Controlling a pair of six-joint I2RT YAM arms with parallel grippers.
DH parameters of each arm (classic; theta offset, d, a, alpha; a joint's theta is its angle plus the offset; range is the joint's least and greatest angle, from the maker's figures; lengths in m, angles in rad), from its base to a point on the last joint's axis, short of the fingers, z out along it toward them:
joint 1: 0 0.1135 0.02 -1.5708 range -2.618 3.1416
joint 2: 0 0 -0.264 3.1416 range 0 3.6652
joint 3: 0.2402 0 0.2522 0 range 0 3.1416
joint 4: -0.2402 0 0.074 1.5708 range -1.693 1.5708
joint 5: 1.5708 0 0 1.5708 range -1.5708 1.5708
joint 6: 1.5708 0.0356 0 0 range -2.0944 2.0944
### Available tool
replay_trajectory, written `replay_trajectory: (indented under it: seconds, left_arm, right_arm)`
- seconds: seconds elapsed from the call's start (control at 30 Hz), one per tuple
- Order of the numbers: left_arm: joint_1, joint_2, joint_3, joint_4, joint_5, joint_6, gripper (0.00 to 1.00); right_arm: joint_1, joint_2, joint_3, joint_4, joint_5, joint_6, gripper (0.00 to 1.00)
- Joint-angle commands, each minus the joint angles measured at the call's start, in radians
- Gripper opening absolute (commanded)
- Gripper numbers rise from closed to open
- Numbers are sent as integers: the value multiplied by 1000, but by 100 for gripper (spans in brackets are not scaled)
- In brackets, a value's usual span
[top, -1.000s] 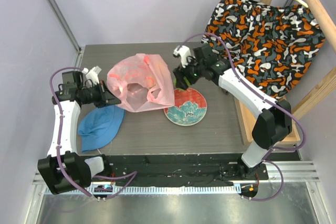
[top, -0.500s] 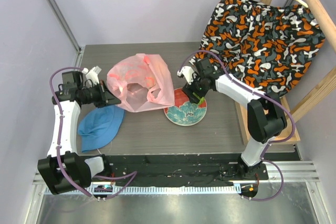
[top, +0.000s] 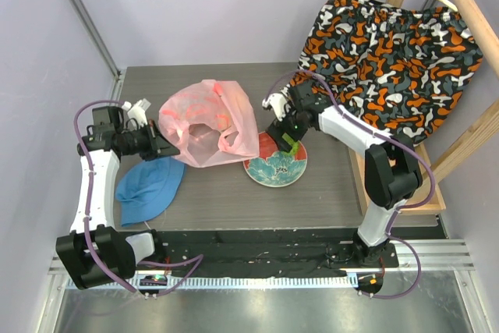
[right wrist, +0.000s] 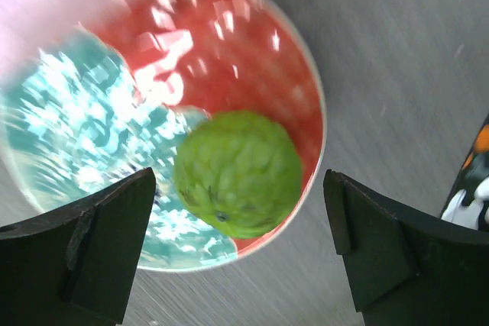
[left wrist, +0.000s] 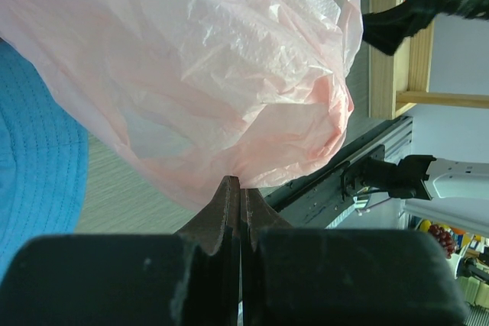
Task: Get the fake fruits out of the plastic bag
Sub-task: Place the fake fruit on the plate, then adjust the plastic bag at the center of the board.
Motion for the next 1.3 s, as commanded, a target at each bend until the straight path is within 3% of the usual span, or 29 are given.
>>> replay_trajectory:
  seconds: [0.0, 0.17, 0.47, 0.8, 0.87, 0.9, 1.03, 1.1, 1.27]
  left_arm:
    - [6, -24, -18, 17, 21, 17, 0]
    - [6, -49, -32, 14, 59, 29, 0]
    - [6, -78, -6, -15, 59, 50, 0]
    - [6, -103, -15, -6, 50, 50, 0]
    - [6, -107, -18, -3, 50, 50, 0]
    - [7, -107, -18, -1, 50, 49, 0]
    - [6, -109, -18, -12, 50, 50, 0]
    - [6, -112, -20, -15, 50, 52, 0]
    - [6, -116, -4, -52, 47, 70, 0]
  right_arm:
    - [29, -93, 210, -16, -181, 112, 100]
    - [182, -40, 333, 44, -184, 206, 95]
    - [388, 179, 521, 30, -61, 179, 92]
    - [434, 192, 442, -16, 210, 85, 86]
    - [434, 190, 408, 1, 265, 70, 80]
    - [434, 190, 399, 11, 269, 62, 70]
    - [431, 190, 364, 16, 269, 48, 53]
    - [425, 190, 359, 18, 267, 42, 47]
    - [367, 155, 445, 41, 293, 71, 1]
